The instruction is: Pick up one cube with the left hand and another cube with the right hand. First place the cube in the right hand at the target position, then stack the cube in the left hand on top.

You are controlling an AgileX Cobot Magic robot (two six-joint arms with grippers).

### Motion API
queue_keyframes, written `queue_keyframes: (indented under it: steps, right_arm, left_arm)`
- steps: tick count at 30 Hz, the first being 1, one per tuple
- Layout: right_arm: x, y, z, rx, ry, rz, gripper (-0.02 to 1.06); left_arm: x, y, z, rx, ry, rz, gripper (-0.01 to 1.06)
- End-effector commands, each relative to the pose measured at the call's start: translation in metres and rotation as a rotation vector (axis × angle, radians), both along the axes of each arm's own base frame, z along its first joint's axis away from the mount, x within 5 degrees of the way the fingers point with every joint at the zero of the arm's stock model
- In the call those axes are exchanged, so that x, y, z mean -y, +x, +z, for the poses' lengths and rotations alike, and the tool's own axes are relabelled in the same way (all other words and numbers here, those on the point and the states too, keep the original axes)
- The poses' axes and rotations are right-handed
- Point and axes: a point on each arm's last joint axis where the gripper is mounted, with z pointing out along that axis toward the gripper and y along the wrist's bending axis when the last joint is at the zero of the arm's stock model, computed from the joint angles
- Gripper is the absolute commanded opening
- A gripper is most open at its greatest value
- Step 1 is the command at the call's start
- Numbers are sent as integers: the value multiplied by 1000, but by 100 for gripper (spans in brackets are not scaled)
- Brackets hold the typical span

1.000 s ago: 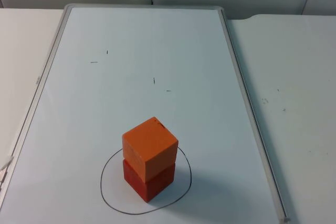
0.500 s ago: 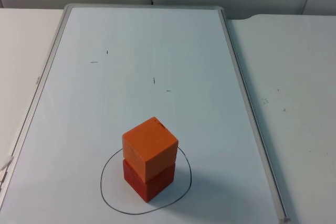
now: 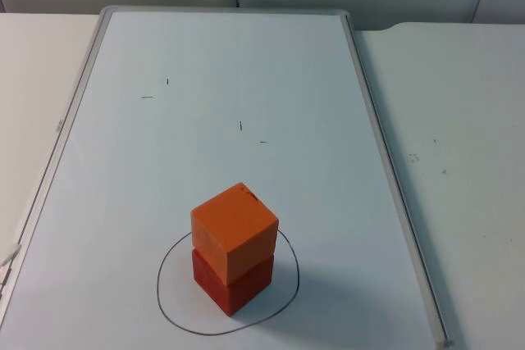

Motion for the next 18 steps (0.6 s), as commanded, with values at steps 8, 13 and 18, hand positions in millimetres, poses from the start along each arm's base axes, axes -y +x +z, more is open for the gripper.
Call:
queue_keyframes:
  steps: [8, 13, 18]
  right_arm:
    - [-1, -3, 0, 14, 0, -398, 88]
    - [-2, -4, 0, 14, -1, -548, 88]
    - [-3, -5, 0, 14, -2, -628, 88]
  left_arm:
    - [1, -1, -1, -1, -13, 137, 105]
    - [2, -2, -1, 0, -13, 294, 105]
    - [3, -4, -1, 1, -13, 491, 105]
